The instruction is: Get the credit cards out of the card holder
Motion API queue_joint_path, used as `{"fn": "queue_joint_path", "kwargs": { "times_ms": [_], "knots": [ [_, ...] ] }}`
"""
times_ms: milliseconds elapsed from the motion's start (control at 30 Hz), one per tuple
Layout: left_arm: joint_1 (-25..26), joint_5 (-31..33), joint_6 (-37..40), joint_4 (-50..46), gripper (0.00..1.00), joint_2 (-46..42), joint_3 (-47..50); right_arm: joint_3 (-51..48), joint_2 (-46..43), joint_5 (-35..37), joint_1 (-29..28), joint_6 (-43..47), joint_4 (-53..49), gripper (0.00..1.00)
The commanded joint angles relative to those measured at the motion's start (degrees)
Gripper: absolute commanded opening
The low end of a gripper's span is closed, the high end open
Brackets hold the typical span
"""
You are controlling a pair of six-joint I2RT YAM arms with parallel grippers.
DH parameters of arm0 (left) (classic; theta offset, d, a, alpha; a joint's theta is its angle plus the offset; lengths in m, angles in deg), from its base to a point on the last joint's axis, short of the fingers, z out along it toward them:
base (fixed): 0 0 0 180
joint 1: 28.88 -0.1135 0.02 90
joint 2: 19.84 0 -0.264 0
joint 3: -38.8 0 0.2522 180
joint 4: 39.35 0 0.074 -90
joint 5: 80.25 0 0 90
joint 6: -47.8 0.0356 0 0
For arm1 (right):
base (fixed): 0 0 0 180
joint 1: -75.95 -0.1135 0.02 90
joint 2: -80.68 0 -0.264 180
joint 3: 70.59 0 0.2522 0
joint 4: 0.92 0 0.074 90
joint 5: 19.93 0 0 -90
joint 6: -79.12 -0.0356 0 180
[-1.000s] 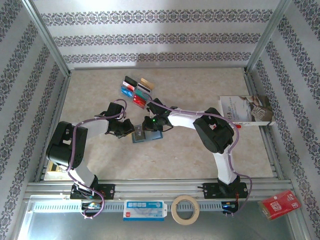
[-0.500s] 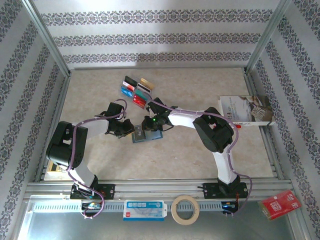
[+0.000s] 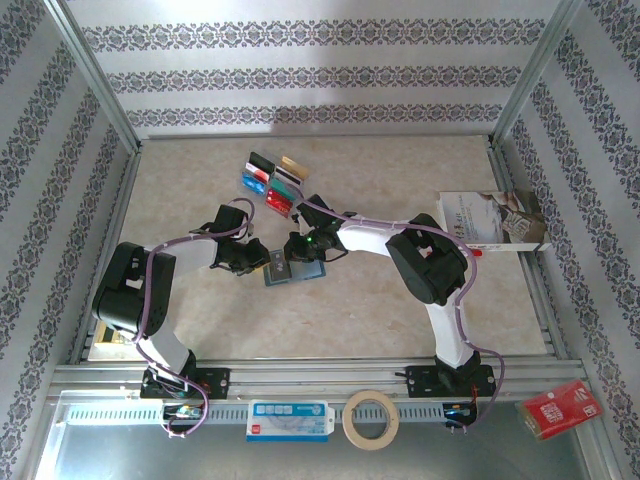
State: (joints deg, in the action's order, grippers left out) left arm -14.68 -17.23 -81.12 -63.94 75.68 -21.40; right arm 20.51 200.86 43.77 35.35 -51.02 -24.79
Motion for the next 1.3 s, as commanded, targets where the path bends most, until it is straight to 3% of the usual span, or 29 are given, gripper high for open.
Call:
{"fn": "queue_joint_path", "kwargs": {
  "times_ms": [0,367,800,967,1267],
  "knots": [
    [0.7,0.3,1.3,-1.1,0.21,1.7,1.3,-0.5,-0.7,-5.1,-1.1,1.3,4.0,0.13],
    [0.7,2.3,1.5,-2.2,0.25,-1.6,0.8,-3.4,-3.6,-1.3,-0.3,0.7,4.7,0.00],
    [1.0,1.3,-1.1,-0.6,0.25,-8.1,1.1,-7.1,-7.0,3.6,2.1,1.5,3.3,0.00],
    [2.9,-3.9,-4.5,5.9,0.22,-5.0,0.9,-7.0,-6.3,3.7,2.0,0.4,3.2,0.00],
    [4.1,-3.4,-4.4,5.7,0.19,1.9,-1.1,-6.6,-5.5,2.3,2.5,0.3,2.5,0.00]
  ]
}}
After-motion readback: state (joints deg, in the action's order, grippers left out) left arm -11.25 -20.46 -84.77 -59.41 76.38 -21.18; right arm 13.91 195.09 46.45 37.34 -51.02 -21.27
